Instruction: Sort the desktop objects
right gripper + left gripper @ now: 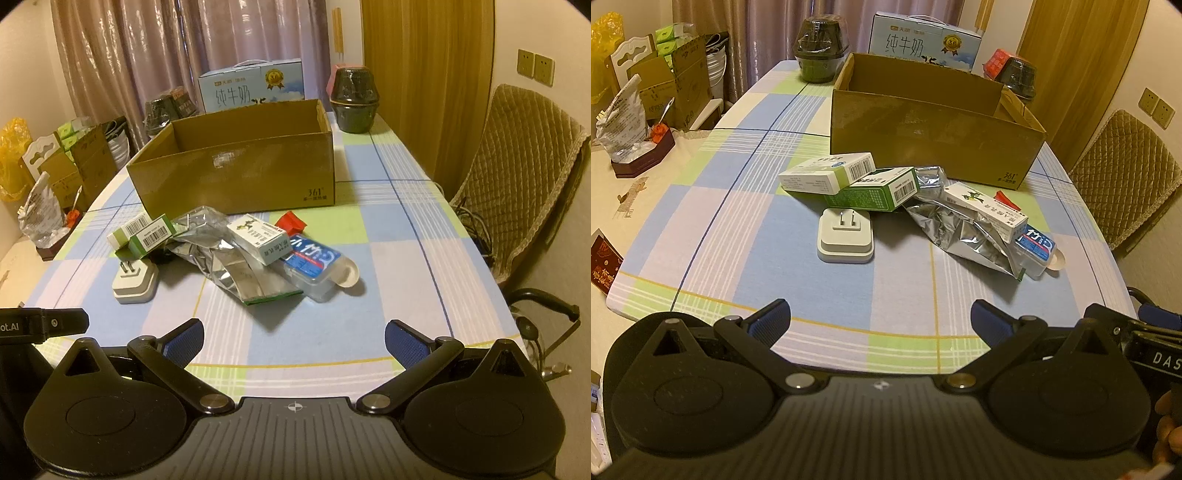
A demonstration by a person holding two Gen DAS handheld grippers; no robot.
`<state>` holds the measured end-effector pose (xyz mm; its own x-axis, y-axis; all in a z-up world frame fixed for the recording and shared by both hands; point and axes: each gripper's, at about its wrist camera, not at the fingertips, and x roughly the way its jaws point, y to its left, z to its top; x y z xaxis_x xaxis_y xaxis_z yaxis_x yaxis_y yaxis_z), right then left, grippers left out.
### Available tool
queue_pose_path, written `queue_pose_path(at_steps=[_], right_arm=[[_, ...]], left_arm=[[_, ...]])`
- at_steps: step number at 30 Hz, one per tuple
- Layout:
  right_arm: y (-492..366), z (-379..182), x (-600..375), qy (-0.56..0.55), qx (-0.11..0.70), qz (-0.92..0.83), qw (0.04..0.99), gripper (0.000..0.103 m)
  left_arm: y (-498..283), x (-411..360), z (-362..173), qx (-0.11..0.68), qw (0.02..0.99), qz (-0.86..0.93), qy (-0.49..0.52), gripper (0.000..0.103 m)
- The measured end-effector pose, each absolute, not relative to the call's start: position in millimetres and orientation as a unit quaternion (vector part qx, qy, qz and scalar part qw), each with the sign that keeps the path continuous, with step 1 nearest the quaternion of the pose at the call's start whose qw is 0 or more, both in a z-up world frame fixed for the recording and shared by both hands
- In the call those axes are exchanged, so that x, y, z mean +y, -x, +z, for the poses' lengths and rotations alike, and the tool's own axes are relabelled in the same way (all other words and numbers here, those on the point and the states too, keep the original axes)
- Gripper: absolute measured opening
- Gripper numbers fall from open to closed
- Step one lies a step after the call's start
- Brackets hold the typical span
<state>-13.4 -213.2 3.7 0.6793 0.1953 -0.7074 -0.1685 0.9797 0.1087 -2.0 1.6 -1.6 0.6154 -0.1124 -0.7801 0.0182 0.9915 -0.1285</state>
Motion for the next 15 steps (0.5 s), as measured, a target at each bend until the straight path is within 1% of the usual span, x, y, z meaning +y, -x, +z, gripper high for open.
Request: queue_pose_path(at_steps=[15], right_arm=[[12.1,2.2,-213.6,-0.02,0.392,0.101,0.914,0.101]], left_arm=[[-0.1,-1.1,0.4,0.44,0.895,-0.041,0.05,0.102]])
